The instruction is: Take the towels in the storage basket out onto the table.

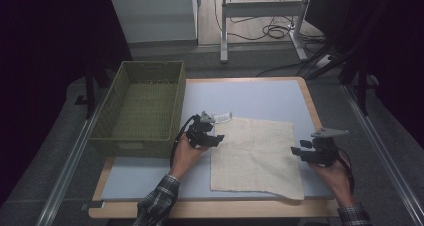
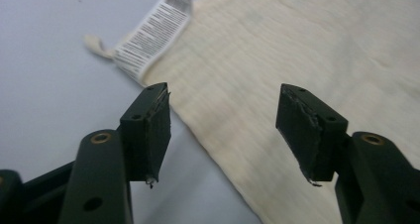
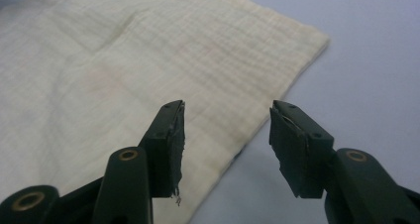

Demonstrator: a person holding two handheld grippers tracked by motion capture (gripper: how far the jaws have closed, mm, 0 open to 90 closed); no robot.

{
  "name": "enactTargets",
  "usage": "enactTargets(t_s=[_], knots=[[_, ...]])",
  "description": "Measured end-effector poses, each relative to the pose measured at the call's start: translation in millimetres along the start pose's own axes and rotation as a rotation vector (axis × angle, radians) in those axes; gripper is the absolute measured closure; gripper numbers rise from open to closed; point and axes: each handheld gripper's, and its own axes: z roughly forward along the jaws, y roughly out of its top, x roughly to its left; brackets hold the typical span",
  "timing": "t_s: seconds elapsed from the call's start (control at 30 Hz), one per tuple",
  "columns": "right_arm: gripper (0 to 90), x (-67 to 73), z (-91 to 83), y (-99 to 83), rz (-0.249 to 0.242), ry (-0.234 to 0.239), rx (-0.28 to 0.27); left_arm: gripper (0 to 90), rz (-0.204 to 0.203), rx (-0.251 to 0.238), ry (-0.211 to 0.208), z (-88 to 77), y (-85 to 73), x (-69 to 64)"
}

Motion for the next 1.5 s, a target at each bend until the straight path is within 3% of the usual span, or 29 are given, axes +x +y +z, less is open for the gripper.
enactTargets(t_s=[0.03,0.17,0.3,0.53,0.67,0.87,0.97,1.07,1.17,1.2,1.27,1.3,1.33,1.37,1.4,1.5], knots=[[48.6,-3.8,4.5,5.6,-0.004,-0.008,0.011,41.0,0.000,0.007,0.027,5.2,5.7,4.8],[48.6,-9.2,10.6,13.0,-0.019,-0.034,0.020,43.4,-0.015,0.015,0.064,11.4,15.1,13.2],[49.8,-22.8,22.6,23.2,-0.003,-0.053,0.023,46.8,-0.020,0.033,0.103,22.0,27.3,27.3],[61.9,-39.6,38.7,33.6,0.028,-0.070,0.012,48.5,-0.052,0.044,0.110,37.3,34.3,42.9],[64.6,-46.5,46.0,38.5,0.043,-0.079,0.010,48.4,-0.067,0.036,0.111,42.0,35.0,48.2],[64.7,-56.7,58.8,45.0,0.067,-0.110,0.015,42.0,-0.072,0.029,0.128,52.6,30.1,54.0],[63.8,-61.6,65.5,46.5,0.085,-0.112,0.010,40.3,-0.081,0.021,0.113,57.4,26.7,56.5],[62.3,-61.9,72.4,48.0,0.073,-0.110,0.019,40.6,-0.079,0.006,0.101,58.6,25.5,56.6],[63.5,-57.8,78.9,48.0,0.043,-0.125,0.042,50.8,-0.072,-0.001,0.081,57.6,24.1,52.5],[68.9,-56.5,79.3,48.3,0.057,-0.121,0.043,56.6,-0.100,0.004,0.085,56.5,23.9,48.9],[71.8,-56.2,79.1,48.4,0.065,-0.119,0.045,59.0,-0.114,0.013,0.087,55.8,24.6,46.6],[78.0,-55.7,79.0,48.6,0.073,-0.111,0.047,64.2,-0.118,0.020,0.082,55.2,25.2,45.8],[85.0,-54.5,79.0,49.7,0.076,-0.088,0.056,79.8,-0.123,0.032,0.058,54.1,26.1,45.0],[85.0,-54.5,79.0,49.7,0.076,-0.088,0.056,79.8,-0.125,0.034,0.040,53.8,26.4,44.9],[85.9,-53.3,79.3,50.5,0.072,-0.090,0.063,85.4,-0.125,0.035,0.027,53.8,26.6,44.6],[86.9,-51.3,80.7,56.9,0.043,-0.106,0.083,89.6,-0.121,0.026,0.024,53.6,27.8,47.5]])
